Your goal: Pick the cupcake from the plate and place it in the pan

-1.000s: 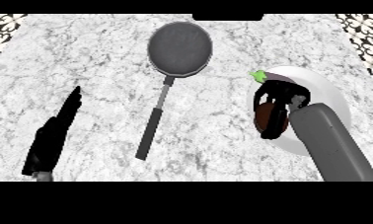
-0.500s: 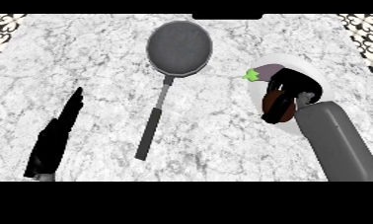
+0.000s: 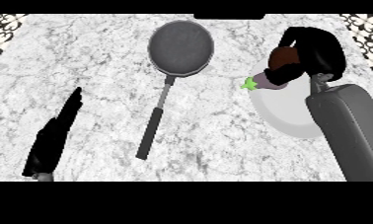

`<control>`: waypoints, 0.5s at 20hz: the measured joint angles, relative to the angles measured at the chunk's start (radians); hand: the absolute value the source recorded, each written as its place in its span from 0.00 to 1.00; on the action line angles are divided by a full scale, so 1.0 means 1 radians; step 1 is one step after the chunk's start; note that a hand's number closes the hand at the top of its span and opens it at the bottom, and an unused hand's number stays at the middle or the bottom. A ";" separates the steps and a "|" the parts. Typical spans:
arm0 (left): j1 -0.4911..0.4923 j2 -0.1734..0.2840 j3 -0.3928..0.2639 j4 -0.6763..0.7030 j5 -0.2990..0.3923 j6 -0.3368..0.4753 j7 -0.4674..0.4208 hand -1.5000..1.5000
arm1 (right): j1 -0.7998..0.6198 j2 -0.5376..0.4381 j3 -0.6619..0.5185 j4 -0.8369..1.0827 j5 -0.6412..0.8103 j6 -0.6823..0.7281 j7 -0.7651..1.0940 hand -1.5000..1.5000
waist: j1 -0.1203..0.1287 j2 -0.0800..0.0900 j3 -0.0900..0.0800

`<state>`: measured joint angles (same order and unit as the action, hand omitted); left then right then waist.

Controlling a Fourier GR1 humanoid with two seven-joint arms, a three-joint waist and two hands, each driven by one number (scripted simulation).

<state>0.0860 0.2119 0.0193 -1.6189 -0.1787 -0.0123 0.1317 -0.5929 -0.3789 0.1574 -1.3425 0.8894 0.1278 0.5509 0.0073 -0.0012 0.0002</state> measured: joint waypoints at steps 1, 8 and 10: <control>-0.007 -0.004 -0.004 0.004 -0.006 0.004 0.003 0.50 | -0.013 0.002 0.007 -0.004 0.016 -0.027 -0.018 1.00 | 0.000 0.001 0.000; -0.034 -0.005 -0.003 0.017 -0.011 -0.007 0.009 0.50 | -0.196 0.110 0.001 0.116 0.060 -0.148 -0.073 1.00 | 0.011 0.004 0.000; -0.031 -0.015 -0.013 0.015 -0.017 -0.004 0.003 0.50 | -0.273 0.148 -0.023 0.193 0.044 -0.165 -0.088 1.00 | 0.019 0.006 0.000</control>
<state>0.0546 0.1972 0.0067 -1.6041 -0.1961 -0.0166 0.1344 -0.8662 -0.2310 0.1345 -1.1491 0.9338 -0.0375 0.4632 0.0262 0.0051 -0.0001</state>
